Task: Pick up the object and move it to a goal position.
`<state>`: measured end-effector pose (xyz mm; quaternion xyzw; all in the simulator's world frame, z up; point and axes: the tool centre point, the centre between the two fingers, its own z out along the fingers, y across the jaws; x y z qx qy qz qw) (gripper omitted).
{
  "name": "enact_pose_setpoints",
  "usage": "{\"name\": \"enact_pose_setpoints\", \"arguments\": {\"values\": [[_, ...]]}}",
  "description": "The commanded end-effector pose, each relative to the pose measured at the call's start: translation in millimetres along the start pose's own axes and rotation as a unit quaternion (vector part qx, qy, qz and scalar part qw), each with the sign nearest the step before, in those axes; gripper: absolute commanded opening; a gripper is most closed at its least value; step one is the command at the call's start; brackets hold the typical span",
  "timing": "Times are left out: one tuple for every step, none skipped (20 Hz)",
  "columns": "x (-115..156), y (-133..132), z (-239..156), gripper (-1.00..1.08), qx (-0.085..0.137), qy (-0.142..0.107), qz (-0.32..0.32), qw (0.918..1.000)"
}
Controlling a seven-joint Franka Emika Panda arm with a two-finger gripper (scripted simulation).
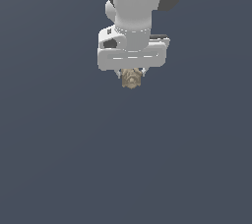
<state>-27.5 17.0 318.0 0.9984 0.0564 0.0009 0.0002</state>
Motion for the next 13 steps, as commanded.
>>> {"name": "enact_pose_setpoints", "arguments": {"values": [[-3.2,-2.9,-17.6,-1.0,0.0,-0.001,0.0,1.0],[-4.0,-3.8,-23.3,-1.0,0.0,-0.001,0.0,1.0],[-4.7,-4.6,-28.4,-1.0,0.0,-0.001,0.0,1.0],[-5.3,-5.3,-32.8,-1.0,0.0,-0.001,0.0,1.0],[-5.8,-5.9,-36.7,-1.0,0.0,-0.001,0.0,1.0],[-6.2,-6.5,-40.0,-1.0,0.0,-0.001,0.0,1.0],[-6.4,-6.9,-42.6,-1.0,0.0,-0.001,0.0,1.0],[-6.5,-7.2,-44.7,-1.0,0.0,-0.001,0.0,1.0],[-6.5,-7.4,-46.2,-1.0,0.0,-0.001,0.0,1.0],[-6.4,-7.6,-47.0,-1.0,0.0,-0.001,0.0,1.0],[-6.1,-7.6,-47.3,-1.0,0.0,-0.001,0.0,1.0],[-5.7,-7.4,-46.9,-1.0,0.0,-0.001,0.0,1.0],[-5.5,-7.3,-46.7,-1.0,0.0,-0.001,0.0,1.0]]}}
